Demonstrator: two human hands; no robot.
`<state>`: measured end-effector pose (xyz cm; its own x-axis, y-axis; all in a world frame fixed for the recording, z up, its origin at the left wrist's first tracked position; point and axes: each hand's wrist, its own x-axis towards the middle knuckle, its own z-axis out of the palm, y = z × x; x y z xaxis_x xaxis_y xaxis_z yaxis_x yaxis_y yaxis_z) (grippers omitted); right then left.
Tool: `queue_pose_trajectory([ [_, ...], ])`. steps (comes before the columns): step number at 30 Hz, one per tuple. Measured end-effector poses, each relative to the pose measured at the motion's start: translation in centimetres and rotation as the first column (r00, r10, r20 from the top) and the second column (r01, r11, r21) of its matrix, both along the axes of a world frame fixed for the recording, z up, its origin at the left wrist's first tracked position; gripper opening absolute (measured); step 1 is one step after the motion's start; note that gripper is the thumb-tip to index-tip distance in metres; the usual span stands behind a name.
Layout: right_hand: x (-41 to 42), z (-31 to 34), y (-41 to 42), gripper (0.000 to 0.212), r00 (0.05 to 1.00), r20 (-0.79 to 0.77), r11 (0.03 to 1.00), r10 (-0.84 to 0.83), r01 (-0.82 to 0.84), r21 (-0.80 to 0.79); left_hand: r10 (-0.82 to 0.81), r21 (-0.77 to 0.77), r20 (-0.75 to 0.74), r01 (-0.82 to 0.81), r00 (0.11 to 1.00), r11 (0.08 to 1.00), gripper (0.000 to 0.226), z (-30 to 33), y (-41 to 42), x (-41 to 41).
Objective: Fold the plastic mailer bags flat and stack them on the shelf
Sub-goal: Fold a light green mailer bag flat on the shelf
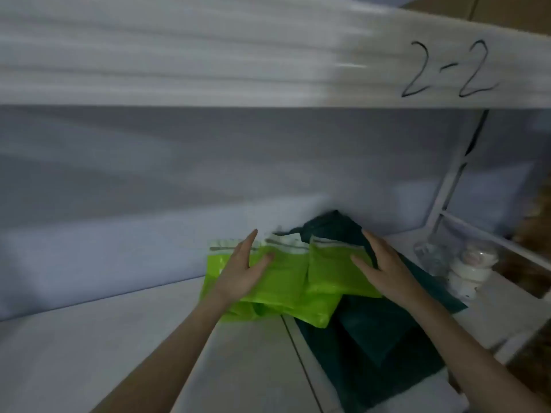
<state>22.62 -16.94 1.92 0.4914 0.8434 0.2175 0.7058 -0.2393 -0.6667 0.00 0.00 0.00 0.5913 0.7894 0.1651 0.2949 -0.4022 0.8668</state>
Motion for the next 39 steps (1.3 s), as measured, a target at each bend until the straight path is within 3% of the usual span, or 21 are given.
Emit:
queue_pose_trajectory([
  [6,3.5,-3.4,-0.2,0.073,0.972,-0.217,0.992,-0.088,0.066,-0.107,-0.047,-0.113,-0.16,0.03,0.986,0.993,0.069,-2.6,-2.0,7.2],
  [12,5.4,-5.7,0.6,0.078,0.859,-0.481,0.98,-0.178,0.109,-0.167,-0.161,-0.266,-0.263,0.089,0.951,0.96,0.071,-5.0,-3.1,12.3],
  [16,5.9,-6.3,1.2,0.078,0.84,-0.519,0.984,-0.158,0.093,-0.149,-0.17,-0.228,-0.322,0.098,0.932,0.969,0.065,-6.0,-3.4,13.7],
  [18,6.2,-6.3,1.5,0.067,0.853,-0.506,0.991,-0.128,0.095,-0.09,-0.13,-0.177,-0.323,0.076,0.937,0.981,0.061,-5.9,-3.6,14.2],
  [22,6.4,-5.9,1.6,0.061,0.867,-0.491,0.994,-0.089,0.109,0.013,-0.031,-0.16,-0.185,0.0,0.982,0.987,0.055,-5.1,-3.9,14.4],
  [28,5.6,-3.5,1.2,0.08,0.851,-0.522,0.993,-0.051,0.101,0.068,0.096,-0.336,0.049,-0.074,0.994,0.939,0.062,-2.1,-3.9,13.3],
  [32,3.5,-3.0,1.9,0.09,0.853,-0.522,0.997,0.006,0.035,0.068,0.142,-0.398,0.126,-0.081,0.982,0.914,0.05,-0.5,-3.1,10.9],
  [35,1.1,-2.8,2.9,0.082,0.851,-0.517,0.995,0.093,-0.068,0.067,0.168,-0.376,0.174,-0.092,0.97,0.922,0.05,-0.1,-2.0,8.1],
  [39,-2.5,-2.8,4.8,0.056,0.82,-0.547,0.985,0.172,-0.15,0.084,0.268,-0.301,0.151,-0.214,0.951,0.929,0.044,-0.6,-1.0,3.5],
])
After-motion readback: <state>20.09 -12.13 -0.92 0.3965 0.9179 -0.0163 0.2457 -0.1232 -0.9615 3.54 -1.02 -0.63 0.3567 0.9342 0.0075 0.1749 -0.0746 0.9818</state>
